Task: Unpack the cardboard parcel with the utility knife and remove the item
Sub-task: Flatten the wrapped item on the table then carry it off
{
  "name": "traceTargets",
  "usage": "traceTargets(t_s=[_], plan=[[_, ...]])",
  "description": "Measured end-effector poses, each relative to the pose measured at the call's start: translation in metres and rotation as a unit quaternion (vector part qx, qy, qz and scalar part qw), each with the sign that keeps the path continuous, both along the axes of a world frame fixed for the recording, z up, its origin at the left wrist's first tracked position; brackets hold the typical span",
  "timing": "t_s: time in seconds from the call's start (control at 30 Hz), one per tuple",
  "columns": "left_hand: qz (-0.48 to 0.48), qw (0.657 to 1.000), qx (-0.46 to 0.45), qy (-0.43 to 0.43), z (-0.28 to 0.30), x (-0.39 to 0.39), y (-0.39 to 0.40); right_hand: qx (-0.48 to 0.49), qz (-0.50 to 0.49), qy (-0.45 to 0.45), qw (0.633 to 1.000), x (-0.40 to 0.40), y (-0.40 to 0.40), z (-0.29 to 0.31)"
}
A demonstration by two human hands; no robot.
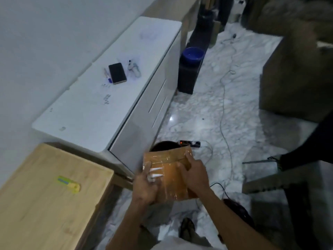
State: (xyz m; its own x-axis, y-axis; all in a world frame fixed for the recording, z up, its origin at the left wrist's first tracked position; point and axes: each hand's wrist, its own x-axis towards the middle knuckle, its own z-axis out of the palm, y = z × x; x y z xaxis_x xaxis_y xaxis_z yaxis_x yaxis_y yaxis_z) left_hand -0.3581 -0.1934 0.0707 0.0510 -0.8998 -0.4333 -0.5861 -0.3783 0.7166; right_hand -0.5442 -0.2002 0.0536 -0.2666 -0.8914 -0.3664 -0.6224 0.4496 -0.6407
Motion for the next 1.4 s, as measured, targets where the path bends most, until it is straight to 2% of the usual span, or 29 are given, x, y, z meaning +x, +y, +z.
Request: traceTargets(t_s=[0.17,0.3,0.5,0.67,0.8,1.07,1.17,1.4], plan=[[0.012,0.998,0.049,-0.022,-0.019,-0.010,-0.022,0.059,0.039,-0.041,0.997,-0.019,-0.014,-0.021],[-0.016,0.994,0.093,-0.052,-0.051,-0.003,-0.056,0.073,0.023,-0.042,0.996,-0.012,-0.037,-0.044],[-0.025,0.982,0.179,-0.050,-0.083,0.000,-0.120,0.159,0.002,-0.044,0.986,-0.003,-0.091,-0.082],[-0.042,0.970,0.235,-0.041,-0.136,-0.001,-0.170,0.224,-0.007,-0.038,0.974,-0.003,-0.135,-0.134],[-0.050,0.958,0.273,-0.067,-0.182,-0.002,-0.199,0.262,-0.007,-0.027,0.965,-0.004,-0.159,-0.178],[-0.085,0.947,0.298,-0.085,-0.253,-0.008,-0.232,0.286,0.012,-0.013,0.958,-0.010,-0.181,-0.245],[-0.092,0.946,0.295,-0.094,-0.274,-0.007,-0.237,0.297,-0.009,-0.016,0.955,-0.011,-0.190,-0.261],[-0.118,0.931,0.324,-0.121,-0.278,-0.006,-0.249,0.324,-0.006,-0.022,0.946,-0.008,-0.202,-0.268]])
